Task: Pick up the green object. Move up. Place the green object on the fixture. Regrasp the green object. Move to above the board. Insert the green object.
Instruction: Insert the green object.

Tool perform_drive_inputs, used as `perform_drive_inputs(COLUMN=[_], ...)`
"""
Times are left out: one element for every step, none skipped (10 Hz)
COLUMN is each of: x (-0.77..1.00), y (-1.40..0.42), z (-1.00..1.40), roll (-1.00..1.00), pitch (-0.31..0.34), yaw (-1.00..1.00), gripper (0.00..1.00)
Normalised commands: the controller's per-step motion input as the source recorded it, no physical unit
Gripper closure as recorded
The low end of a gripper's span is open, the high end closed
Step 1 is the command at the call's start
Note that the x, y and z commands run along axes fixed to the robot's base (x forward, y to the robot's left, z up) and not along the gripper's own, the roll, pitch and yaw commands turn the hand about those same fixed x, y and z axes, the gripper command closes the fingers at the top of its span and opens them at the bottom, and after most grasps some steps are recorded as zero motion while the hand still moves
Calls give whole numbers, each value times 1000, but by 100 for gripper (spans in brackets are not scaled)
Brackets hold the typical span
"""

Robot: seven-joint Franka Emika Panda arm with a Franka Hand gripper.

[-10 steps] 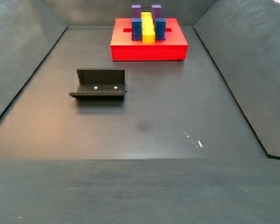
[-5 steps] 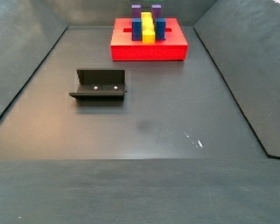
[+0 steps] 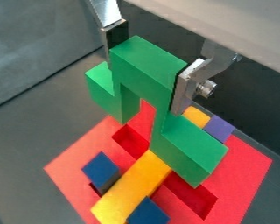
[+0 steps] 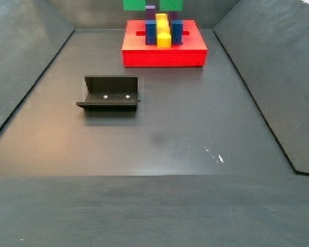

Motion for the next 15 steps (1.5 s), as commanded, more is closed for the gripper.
perform_drive_inputs(x=[-9, 0, 0, -34, -169, -171, -154, -137, -140, -140, -149, -77, 0, 0, 166], y=[-9, 0, 0, 0, 23, 0, 0, 0, 0, 0, 0, 0, 0, 0, 0], z=[-214, -126, -129, -166, -237, -226, -223, -231, -243, -214, -191, -169, -169, -74, 0], roll=[-30, -34, -33, -51, -87, -96, -86, -83, -93, -90, -80, -56, -16, -54, -103], pitch=[-13, 0, 0, 0, 0, 0, -10, -11, -19, -14, -10, -21, -34, -24, 0], yaw=[109, 100, 89, 74, 29, 34, 57, 63, 69, 66, 57, 94, 123, 120, 120], gripper=[100, 100, 100, 100, 100, 100, 100, 100, 100, 100, 100, 100, 100, 100, 100])
